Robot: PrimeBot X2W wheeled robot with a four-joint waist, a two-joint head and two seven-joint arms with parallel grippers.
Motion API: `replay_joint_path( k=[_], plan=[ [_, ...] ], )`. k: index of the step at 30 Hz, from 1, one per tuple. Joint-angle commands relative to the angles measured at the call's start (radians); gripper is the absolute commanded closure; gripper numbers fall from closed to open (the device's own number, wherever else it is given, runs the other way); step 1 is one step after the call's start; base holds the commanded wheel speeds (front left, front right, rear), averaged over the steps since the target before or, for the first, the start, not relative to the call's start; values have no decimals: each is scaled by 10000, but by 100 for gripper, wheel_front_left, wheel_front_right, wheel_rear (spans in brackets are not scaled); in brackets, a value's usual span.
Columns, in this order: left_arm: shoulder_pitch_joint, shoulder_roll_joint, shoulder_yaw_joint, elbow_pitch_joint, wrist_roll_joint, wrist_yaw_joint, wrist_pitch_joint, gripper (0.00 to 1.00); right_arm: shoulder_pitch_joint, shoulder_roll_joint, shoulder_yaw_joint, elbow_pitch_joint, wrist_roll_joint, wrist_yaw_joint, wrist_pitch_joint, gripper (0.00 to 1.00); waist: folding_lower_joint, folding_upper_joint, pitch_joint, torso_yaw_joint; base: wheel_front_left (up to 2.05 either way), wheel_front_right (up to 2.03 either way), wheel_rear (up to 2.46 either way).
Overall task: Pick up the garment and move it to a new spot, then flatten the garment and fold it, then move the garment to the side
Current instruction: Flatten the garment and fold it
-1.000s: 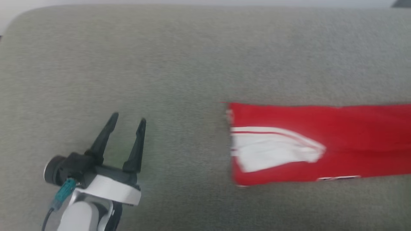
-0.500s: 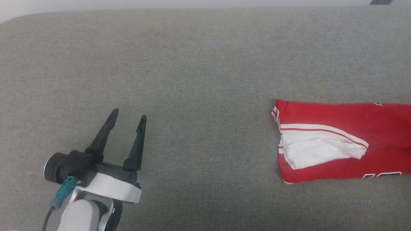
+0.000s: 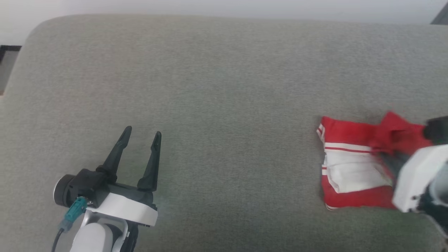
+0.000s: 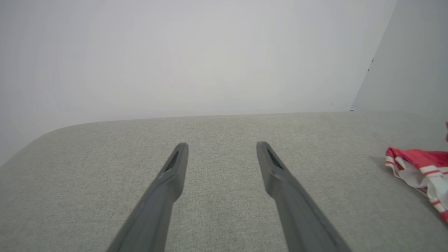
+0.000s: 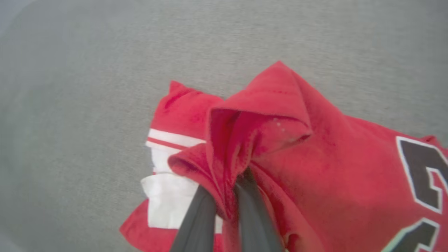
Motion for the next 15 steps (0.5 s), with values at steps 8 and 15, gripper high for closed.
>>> replay_joint_path(
  k=[8, 15],
  plan=[
    [7, -9, 8, 56, -177, 7, -44, 0, -336, 181, 1622, 339, -12, 1, 326, 100, 0, -1, 68, 583, 0, 0, 0],
    [115, 19, 79, 184, -229, 7, -44, 0, -454, 120, 2097, 967, 74, 1, -213, 19, 0, -1, -33, 528, 0, 0, 0]
  ],
)
